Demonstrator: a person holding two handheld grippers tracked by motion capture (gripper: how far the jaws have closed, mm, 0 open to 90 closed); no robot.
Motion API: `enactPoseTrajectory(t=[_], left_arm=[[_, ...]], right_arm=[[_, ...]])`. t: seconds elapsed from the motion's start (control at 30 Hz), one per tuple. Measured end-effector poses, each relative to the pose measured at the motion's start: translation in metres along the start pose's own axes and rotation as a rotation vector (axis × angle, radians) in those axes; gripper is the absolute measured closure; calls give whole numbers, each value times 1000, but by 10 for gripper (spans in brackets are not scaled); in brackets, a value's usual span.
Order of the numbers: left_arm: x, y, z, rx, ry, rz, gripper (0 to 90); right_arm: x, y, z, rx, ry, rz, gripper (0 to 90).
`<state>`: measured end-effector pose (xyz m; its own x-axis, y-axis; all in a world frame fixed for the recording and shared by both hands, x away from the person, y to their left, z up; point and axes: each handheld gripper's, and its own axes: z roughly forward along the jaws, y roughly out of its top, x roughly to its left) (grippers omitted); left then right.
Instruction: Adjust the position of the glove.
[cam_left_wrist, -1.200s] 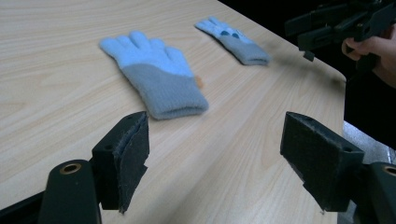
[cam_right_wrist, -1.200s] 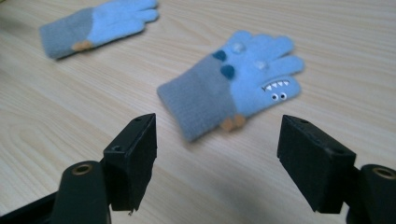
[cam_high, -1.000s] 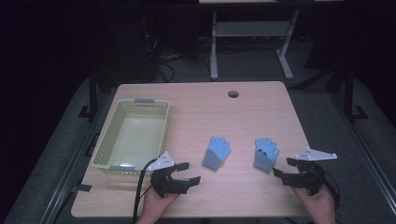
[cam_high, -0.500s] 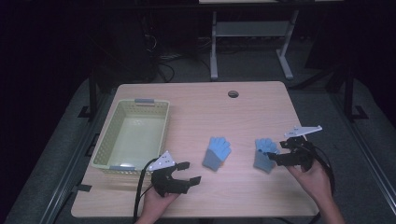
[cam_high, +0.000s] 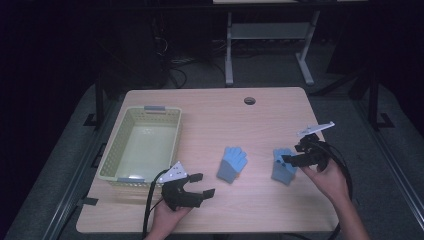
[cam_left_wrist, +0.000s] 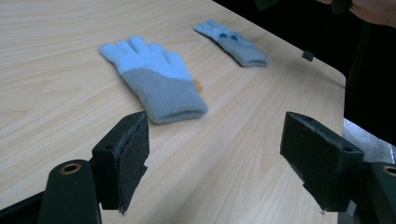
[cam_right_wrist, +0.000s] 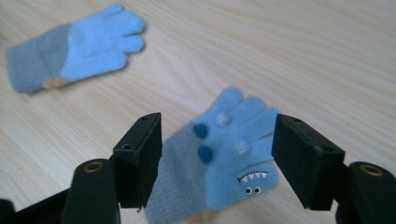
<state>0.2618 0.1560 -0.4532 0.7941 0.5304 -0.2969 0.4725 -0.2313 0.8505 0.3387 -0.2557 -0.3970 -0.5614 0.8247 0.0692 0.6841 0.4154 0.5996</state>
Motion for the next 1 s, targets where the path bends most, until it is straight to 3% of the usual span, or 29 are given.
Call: enactPoseTrajectory(t=[0.2, 0.47, 0.63, 0.77, 1.0], left_arm=[[1, 1, -1, -3, 2, 1, 235], [1, 0, 0, -2, 3, 0, 234], [1, 0, 0, -3, 1, -2, 235], [1, 0, -1, 1, 4, -2, 235], [-2, -1, 2, 1, 1, -3, 236]], right_arm=[[0, 1, 13, 64, 26, -20, 434], [-1, -2, 27, 151, 38, -40, 496], [-1, -6, 37, 198, 26, -53, 521], [2, -8, 50, 270, 8, -81, 567], [8, -8, 52, 277, -17, -94, 591]])
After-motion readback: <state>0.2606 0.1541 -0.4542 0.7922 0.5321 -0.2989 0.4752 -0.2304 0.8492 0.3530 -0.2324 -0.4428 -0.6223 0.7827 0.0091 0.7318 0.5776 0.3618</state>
